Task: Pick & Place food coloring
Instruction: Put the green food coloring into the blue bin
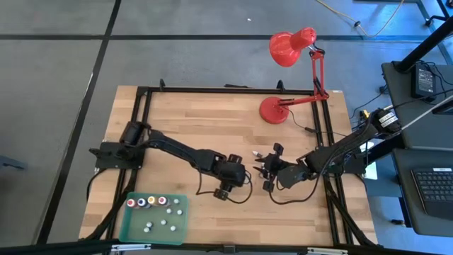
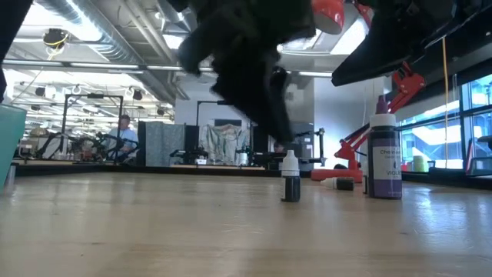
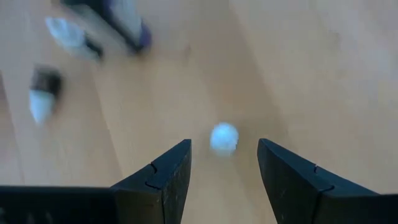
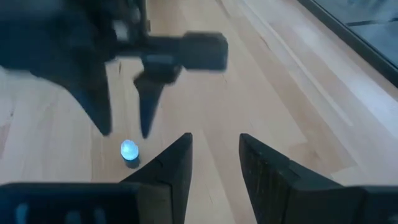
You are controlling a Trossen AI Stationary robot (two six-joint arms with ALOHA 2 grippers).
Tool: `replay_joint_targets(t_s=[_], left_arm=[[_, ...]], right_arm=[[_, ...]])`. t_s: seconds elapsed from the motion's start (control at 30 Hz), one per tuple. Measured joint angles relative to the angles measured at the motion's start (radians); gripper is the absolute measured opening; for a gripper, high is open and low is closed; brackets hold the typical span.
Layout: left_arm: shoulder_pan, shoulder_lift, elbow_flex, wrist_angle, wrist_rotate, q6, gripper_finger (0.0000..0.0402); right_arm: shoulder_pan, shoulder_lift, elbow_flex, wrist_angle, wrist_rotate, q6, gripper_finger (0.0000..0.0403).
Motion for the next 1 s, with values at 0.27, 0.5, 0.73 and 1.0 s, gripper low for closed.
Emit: replay_joint_targets(t_s=[0.27, 0.5, 0.73, 1.0], left_arm=[[-0.002, 0.102, 0.103, -0.071, -0.008, 0.023, 0.0176], [0.001, 0.101, 0.105, -0.098, -0.029, 0.014, 0.0175], [-0.001, 0.115, 0.103, -0.094, -0.03, 0.014, 0.0177], [-0.001, 0.11, 0.105, -0.084, -0.03, 0.014, 0.0174]], right_arm=[[0.0, 0.002, 0.0, -0.021, -0.03, 0.043, 0.0134], [0.0, 0.003, 0.0, -0.068, -0.054, 0.119, 0.0134], [0.005, 0.003, 0.0, -0.067, -0.054, 0.123, 0.0134], [0.005, 0.003, 0.0, -0.069, -0.054, 0.122, 0.0134]])
